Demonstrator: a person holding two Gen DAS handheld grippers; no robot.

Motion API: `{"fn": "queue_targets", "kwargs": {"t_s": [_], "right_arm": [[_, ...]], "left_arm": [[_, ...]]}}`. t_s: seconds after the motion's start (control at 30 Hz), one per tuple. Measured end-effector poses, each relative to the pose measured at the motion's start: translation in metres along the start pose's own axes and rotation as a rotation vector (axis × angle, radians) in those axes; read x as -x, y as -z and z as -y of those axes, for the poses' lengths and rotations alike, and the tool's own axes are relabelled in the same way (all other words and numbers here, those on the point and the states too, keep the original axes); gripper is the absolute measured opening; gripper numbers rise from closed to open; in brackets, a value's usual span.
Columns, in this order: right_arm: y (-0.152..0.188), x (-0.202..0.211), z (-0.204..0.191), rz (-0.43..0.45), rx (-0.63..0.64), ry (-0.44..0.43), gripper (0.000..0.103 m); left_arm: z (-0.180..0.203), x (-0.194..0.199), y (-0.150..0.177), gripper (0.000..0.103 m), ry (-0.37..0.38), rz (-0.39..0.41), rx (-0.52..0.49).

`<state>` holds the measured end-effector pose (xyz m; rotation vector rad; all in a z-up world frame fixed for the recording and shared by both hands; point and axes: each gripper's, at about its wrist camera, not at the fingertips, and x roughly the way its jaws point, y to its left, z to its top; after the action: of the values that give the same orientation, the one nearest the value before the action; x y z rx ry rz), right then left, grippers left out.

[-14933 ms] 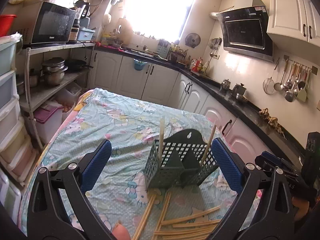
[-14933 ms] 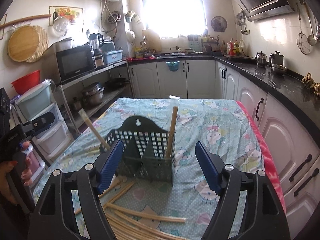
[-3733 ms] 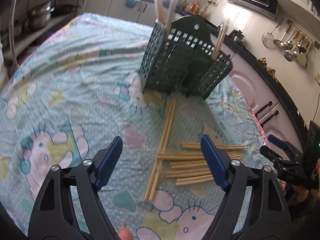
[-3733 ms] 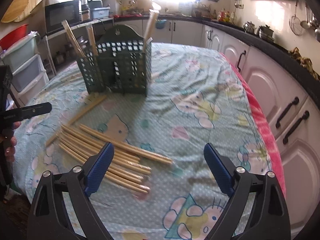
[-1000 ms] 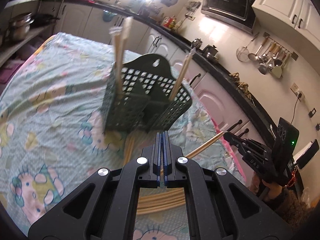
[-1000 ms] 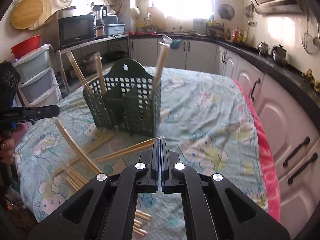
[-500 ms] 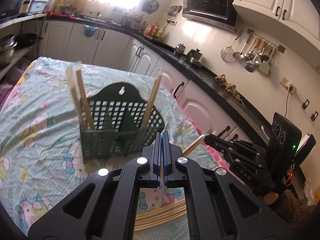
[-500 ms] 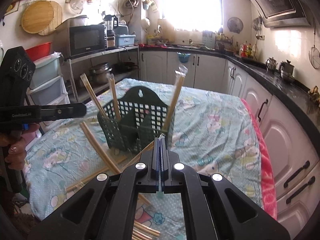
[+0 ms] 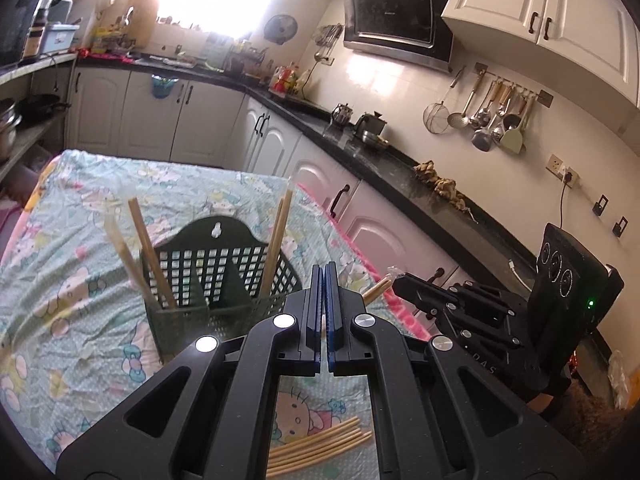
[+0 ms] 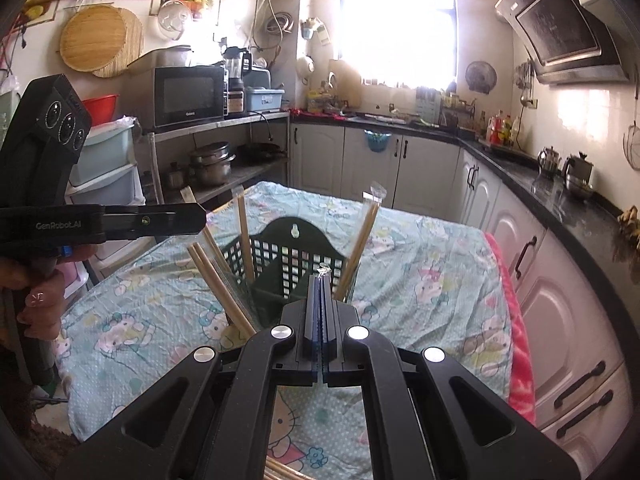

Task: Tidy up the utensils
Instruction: 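Lift the chopsticks with both grippers and carry them over the caddy, then lower the chopsticks into the caddy slots and open both grippers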

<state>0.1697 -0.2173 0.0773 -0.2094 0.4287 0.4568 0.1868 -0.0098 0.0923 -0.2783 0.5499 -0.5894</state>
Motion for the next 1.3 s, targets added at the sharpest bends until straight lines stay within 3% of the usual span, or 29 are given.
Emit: {"fn": "queue_targets", "kwargs": {"t_s": [0.4, 0.93, 1.13, 1.3], "right_arm": [[-0.047, 0.027, 0.001, 0.107, 0.011, 0.001, 0.001], [-0.12, 0.041, 0.013, 0.252, 0.009, 0.035, 0.001], [-0.131, 0.025, 0.017, 0.25, 0.004, 0.052, 0.001], [-0.115, -0.004, 0.026, 0.16, -0.024, 0.052, 0.001]], "left_arm": [[0.013, 0.026, -0.041, 0.0, 0.008, 0.101, -0.03], [0.011, 0.051, -0.089, 0.0, -0.039, 0.213, -0.056], [0.003, 0.042, -0.095, 0.0, -0.063, 0.218, -0.053], [-0.008, 0.015, -0.088, 0.0, -0.076, 0.166, -0.031]]}}
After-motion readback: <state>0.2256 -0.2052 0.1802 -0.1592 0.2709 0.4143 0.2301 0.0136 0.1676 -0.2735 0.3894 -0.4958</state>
